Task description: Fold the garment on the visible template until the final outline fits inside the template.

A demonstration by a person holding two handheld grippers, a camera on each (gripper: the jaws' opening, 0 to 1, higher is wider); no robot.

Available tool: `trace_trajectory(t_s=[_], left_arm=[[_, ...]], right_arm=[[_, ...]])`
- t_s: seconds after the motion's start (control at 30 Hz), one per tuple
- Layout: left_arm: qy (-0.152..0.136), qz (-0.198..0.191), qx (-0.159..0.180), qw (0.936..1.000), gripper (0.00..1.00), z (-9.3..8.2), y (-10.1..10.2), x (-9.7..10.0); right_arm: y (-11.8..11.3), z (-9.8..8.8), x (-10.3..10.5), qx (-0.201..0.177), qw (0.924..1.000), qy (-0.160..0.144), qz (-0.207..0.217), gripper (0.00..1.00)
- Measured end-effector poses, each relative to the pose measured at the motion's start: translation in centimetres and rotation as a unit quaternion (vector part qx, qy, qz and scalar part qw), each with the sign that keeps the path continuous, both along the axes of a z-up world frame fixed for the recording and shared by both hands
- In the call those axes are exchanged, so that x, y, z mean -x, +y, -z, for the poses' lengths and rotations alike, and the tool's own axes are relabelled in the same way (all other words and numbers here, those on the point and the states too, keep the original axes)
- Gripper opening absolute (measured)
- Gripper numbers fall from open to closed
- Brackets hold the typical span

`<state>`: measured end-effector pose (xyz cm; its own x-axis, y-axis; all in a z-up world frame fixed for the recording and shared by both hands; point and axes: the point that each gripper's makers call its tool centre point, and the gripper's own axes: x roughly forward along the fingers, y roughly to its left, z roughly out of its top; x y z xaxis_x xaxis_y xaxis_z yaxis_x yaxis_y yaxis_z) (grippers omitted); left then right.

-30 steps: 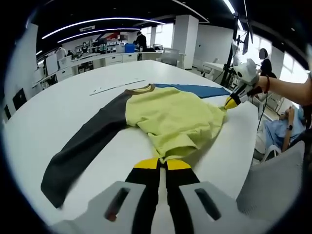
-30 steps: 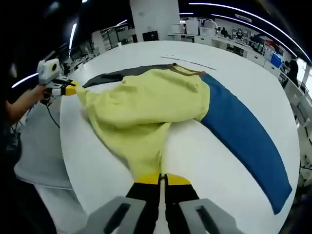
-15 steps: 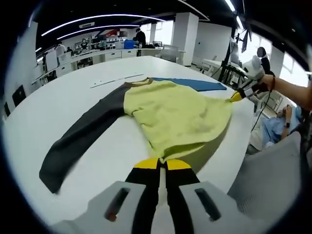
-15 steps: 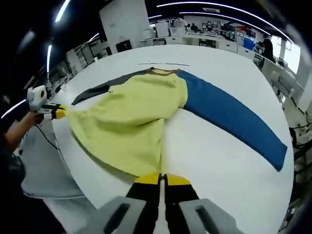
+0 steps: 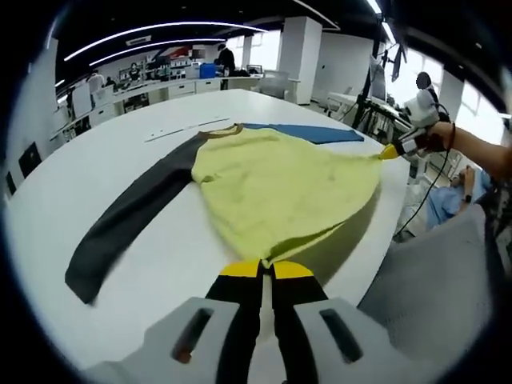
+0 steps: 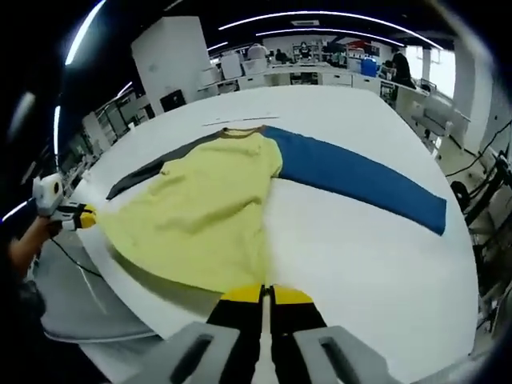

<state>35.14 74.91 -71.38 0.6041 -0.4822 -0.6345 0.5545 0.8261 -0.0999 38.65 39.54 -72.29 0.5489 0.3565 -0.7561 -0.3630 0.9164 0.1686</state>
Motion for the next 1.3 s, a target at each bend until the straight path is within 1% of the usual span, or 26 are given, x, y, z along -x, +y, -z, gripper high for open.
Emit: trace_trajectory(t_s=[0.13,0.3,0.47,0.53,0.7,0.87,0.9,0.93,1.0,1.03,1.1,1.17,1.2,1.27,1.3], left_arm=[[0.003,-0.002,-0.009,1.0,0.0,0.3,0.1,0.4],[0.01,0.002,-0.012,0.9999,0.0,0.8,0.1,0.9],[0.019,0.005,-0.021,0.9996,0.0,1.5,0.2,1.5],[0.021,0.006,-0.03,0.9993,0.0,1.8,0.3,1.7],[0.034,-0.004,-0.031,0.999,0.01,2.8,0.7,1.9],[0.034,-0.005,-0.033,0.9988,0.01,3.0,0.9,2.0],[0.034,-0.006,-0.031,0.9989,0.01,3.0,0.9,2.0],[0.034,-0.007,-0.031,0.9989,0.02,3.0,0.9,2.0],[0.03,-0.007,-0.029,0.9991,0.05,2.9,1.0,1.9],[0.028,-0.009,-0.029,0.9991,0.08,2.8,1.0,1.9],[0.022,-0.01,-0.031,0.9992,0.14,2.5,1.2,1.7],[0.019,-0.013,-0.033,0.9992,0.23,2.3,1.7,1.4],[0.019,-0.016,-0.034,0.9991,0.26,2.2,1.9,1.3],[0.013,-0.033,-0.035,0.9987,0.31,1.8,2.7,0.7],[0.011,-0.041,-0.03,0.9986,0.32,1.6,3.0,0.5]], right_arm=[[0.5,-0.3,1.0,-0.006,0.9999,-0.002,0.014,0.0],[0.7,1.0,2.6,0.03,0.9994,0.011,0.012,0.0],[0.9,2.1,3.8,0.02,0.9984,0.033,0.04,0.0],[1.2,2.5,4.2,0.026,0.9982,0.039,0.037,0.0],[1.2,3.5,4.6,0.026,0.9976,0.05,0.041,0.0],[1.0,3.7,4.5,0.023,0.9972,0.054,0.047,0.0],[0.9,3.8,4.5,0.024,0.9972,0.055,0.046,0.0],[0.9,3.9,4.5,0.034,0.9976,0.052,0.03,0.0],[0.5,3.7,4.3,0.048,0.9974,0.044,0.031,0.0],[0.4,3.3,3.9,0.048,0.9979,0.034,0.028,0.02],[0.3,2.7,3.3,0.04,0.9984,0.026,0.031,0.1],[0.3,2.0,2.5,0.035,0.9988,0.014,0.032,0.18],[0.3,1.8,2.2,0.036,0.9989,0.009,0.029,0.21],[0.3,1.4,1.5,0.038,0.999,-0.001,0.024,0.24],[0.3,1.3,1.2,0.037,0.9991,-0.004,0.022,0.24]])
